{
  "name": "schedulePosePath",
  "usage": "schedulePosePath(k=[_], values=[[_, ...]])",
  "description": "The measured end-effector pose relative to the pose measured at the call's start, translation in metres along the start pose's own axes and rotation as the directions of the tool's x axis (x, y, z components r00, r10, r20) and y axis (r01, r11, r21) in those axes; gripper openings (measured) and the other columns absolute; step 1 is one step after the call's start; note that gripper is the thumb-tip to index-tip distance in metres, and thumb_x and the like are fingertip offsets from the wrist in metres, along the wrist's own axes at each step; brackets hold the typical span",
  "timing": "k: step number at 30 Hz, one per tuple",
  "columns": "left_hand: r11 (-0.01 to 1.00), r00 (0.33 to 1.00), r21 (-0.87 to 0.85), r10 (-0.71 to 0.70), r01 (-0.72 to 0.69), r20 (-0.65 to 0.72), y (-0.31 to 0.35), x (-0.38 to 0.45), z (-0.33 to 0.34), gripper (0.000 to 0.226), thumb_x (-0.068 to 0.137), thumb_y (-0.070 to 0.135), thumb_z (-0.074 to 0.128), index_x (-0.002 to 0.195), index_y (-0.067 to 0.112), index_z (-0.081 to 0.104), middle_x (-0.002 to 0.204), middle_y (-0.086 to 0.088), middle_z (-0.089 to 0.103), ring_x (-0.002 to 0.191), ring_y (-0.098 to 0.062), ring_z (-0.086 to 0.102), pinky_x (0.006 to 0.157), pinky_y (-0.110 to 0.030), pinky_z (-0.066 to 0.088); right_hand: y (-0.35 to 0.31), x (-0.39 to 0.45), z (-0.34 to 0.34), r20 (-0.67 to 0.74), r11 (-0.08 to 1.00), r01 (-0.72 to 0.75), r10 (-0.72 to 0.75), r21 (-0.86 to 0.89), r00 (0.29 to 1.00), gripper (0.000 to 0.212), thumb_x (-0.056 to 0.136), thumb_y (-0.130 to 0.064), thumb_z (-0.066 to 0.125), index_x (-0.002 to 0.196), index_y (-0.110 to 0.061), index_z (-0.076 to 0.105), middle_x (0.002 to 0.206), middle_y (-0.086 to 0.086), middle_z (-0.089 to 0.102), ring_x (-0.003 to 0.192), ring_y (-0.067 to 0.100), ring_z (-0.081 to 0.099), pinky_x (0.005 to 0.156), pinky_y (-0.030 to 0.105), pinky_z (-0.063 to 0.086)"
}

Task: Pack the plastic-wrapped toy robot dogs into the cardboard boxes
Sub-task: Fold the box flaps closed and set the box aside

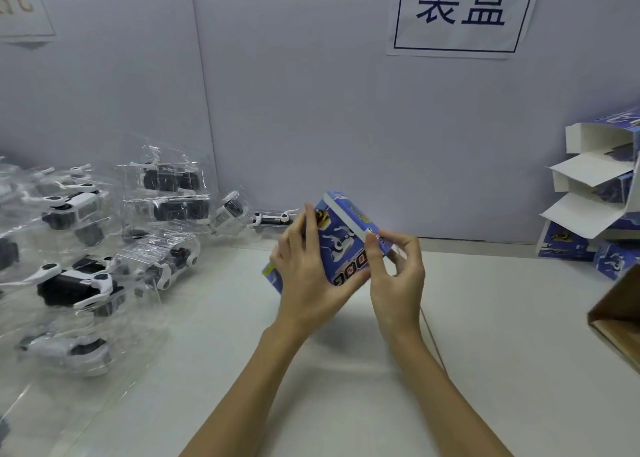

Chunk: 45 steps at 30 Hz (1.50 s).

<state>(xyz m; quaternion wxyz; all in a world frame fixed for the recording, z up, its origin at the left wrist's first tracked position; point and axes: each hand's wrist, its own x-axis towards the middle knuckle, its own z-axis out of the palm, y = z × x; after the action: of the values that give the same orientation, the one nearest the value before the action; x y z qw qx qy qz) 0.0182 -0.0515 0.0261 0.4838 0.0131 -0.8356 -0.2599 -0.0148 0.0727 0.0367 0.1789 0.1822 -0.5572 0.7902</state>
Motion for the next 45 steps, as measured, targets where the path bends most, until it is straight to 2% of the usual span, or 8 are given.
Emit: schedulePosePath(k=[2, 4, 8, 15, 27, 33, 38, 45], values=[[0.994, 0.997, 0.103, 0.030, -0.037, 0.074, -0.004, 0.004, -0.006, 0.133, 0.069, 0.085, 0.065, 0.165, 0.009, 0.013, 0.161, -0.006, 0.031, 0.147, -0.027, 0.031, 0.119, -0.054, 0.025, 0.000, 0.001, -0.002, 0.122, 0.997, -0.075, 0.074, 0.003, 0.990, 0.034, 0.088, -0.040, 0.073, 0.111, -0.019, 0.059, 0.122, 0.002, 0.068, 0.119, 0.019, 0.069, 0.071, 0.033, 0.064], [0.996, 0.988, 0.032, 0.076, -0.081, 0.132, -0.014, 0.008, -0.015, 0.130, 0.067, 0.072, 0.077, 0.164, 0.008, 0.019, 0.159, -0.005, 0.034, 0.146, -0.025, 0.031, 0.119, -0.060, 0.023, 0.000, 0.006, -0.006, 0.257, 0.990, -0.138, 0.143, -0.037, 0.956, 0.037, 0.089, -0.039, 0.070, 0.116, -0.020, 0.055, 0.121, 0.002, 0.069, 0.117, 0.021, 0.070, 0.072, 0.030, 0.064], [0.962, 0.939, 0.037, 0.256, -0.272, 0.231, -0.034, 0.015, -0.026, 0.126, 0.065, 0.056, 0.091, 0.163, 0.011, 0.026, 0.159, -0.002, 0.037, 0.152, -0.022, 0.030, 0.124, -0.064, 0.013, -0.001, 0.012, -0.013, 0.459, 0.987, -0.064, 0.126, -0.149, 0.879, 0.040, 0.098, -0.039, 0.063, 0.136, -0.033, 0.048, 0.128, -0.006, 0.066, 0.112, 0.012, 0.069, 0.073, 0.024, 0.060], [0.941, 0.910, 0.042, 0.312, -0.335, 0.272, -0.034, 0.013, -0.019, 0.128, 0.060, 0.056, 0.092, 0.163, 0.014, 0.026, 0.158, 0.001, 0.038, 0.150, -0.020, 0.032, 0.125, -0.062, 0.013, 0.003, 0.007, -0.010, 0.345, 0.993, -0.044, 0.081, -0.114, 0.935, 0.044, 0.098, -0.038, 0.055, 0.141, -0.034, 0.047, 0.126, 0.003, 0.070, 0.109, 0.022, 0.074, 0.074, 0.035, 0.065], [0.956, 0.920, 0.019, 0.277, -0.294, 0.278, -0.032, 0.010, -0.017, 0.130, 0.059, 0.055, 0.093, 0.162, 0.014, 0.026, 0.157, 0.000, 0.037, 0.148, -0.019, 0.031, 0.127, -0.058, 0.006, 0.010, 0.009, -0.012, 0.362, 0.984, -0.062, 0.119, -0.164, 0.925, 0.047, 0.107, -0.023, 0.049, 0.153, -0.035, 0.046, 0.129, -0.003, 0.070, 0.110, 0.014, 0.073, 0.073, 0.029, 0.064], [0.957, 0.922, 0.009, 0.276, -0.289, 0.270, -0.033, 0.010, -0.017, 0.128, 0.060, 0.059, 0.089, 0.162, 0.016, 0.025, 0.157, 0.002, 0.037, 0.148, -0.019, 0.032, 0.126, -0.060, 0.011, 0.008, 0.009, -0.015, 0.378, 0.981, -0.024, 0.096, -0.191, 0.921, 0.052, 0.099, -0.036, 0.050, 0.151, -0.040, 0.044, 0.132, -0.006, 0.067, 0.111, 0.010, 0.072, 0.072, 0.028, 0.064], [0.951, 0.924, 0.046, 0.283, -0.305, 0.256, -0.029, 0.008, -0.015, 0.127, 0.060, 0.060, 0.090, 0.161, 0.014, 0.028, 0.156, 0.001, 0.038, 0.146, -0.019, 0.031, 0.122, -0.061, 0.020, 0.011, 0.006, -0.011, 0.362, 0.981, -0.022, 0.092, -0.193, 0.927, 0.047, 0.102, -0.037, 0.051, 0.147, -0.047, 0.048, 0.118, -0.024, 0.072, 0.107, 0.013, 0.074, 0.070, 0.027, 0.064], [0.945, 0.926, 0.077, 0.291, -0.317, 0.241, -0.028, 0.006, -0.013, 0.125, 0.062, 0.069, 0.081, 0.161, 0.015, 0.028, 0.157, 0.003, 0.037, 0.146, -0.019, 0.032, 0.121, -0.059, 0.022, 0.009, 0.006, -0.008, 0.373, 0.984, -0.074, 0.130, -0.162, 0.919, 0.045, 0.101, -0.042, 0.047, 0.145, -0.052, 0.047, 0.128, -0.013, 0.069, 0.111, 0.014, 0.072, 0.071, 0.027, 0.063]])
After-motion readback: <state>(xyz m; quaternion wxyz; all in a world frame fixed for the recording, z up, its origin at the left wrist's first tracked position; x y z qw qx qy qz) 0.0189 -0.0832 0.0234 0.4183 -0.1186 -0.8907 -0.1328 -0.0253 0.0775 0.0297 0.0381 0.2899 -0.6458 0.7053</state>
